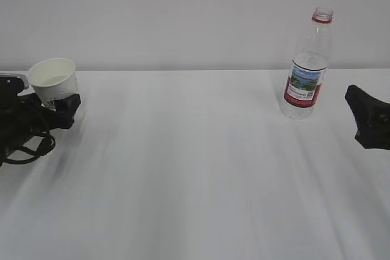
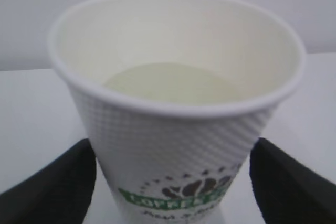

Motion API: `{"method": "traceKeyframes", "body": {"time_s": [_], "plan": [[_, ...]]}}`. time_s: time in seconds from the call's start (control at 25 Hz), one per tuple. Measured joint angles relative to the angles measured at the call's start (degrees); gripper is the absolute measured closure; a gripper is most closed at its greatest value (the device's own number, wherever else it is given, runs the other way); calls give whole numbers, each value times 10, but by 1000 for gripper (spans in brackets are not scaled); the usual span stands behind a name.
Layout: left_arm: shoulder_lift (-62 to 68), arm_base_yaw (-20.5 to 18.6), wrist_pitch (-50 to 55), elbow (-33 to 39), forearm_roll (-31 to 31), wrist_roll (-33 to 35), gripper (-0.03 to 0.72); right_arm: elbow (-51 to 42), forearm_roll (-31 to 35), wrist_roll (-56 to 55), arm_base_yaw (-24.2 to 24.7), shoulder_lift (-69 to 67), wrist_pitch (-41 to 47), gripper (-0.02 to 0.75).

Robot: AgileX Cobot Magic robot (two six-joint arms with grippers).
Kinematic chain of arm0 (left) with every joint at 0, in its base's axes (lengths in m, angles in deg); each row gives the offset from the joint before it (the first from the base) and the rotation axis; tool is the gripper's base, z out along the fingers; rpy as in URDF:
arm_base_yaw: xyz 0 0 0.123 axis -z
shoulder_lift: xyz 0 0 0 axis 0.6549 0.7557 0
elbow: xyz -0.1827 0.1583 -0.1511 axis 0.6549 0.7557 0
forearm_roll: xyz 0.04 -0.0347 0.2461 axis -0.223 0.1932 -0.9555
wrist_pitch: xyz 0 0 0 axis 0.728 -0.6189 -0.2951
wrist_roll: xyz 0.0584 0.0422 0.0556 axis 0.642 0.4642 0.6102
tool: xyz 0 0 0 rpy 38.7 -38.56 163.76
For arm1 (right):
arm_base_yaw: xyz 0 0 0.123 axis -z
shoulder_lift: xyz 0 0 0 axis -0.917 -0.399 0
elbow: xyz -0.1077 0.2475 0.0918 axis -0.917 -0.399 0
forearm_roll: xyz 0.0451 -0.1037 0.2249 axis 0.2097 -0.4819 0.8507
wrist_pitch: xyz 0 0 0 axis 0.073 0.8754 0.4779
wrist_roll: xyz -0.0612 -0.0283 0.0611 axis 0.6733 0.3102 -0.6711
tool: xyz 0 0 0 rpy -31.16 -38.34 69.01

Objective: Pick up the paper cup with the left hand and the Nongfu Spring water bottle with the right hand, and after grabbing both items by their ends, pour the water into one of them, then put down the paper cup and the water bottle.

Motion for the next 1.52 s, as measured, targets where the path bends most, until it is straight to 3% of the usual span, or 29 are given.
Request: {"method": "traceKeyframes", "body": {"time_s": [0.56, 1.04, 1.52], "plan": [[-93, 0, -1, 110, 0, 22, 19, 0, -12, 0, 0, 0, 6, 156], [-225, 0, 0, 159, -4, 22, 36, 0, -12, 0, 0, 74, 77, 150], [-417, 0, 151, 161, -17, 22, 53, 0, -13, 0, 0, 204, 183, 149]]}}
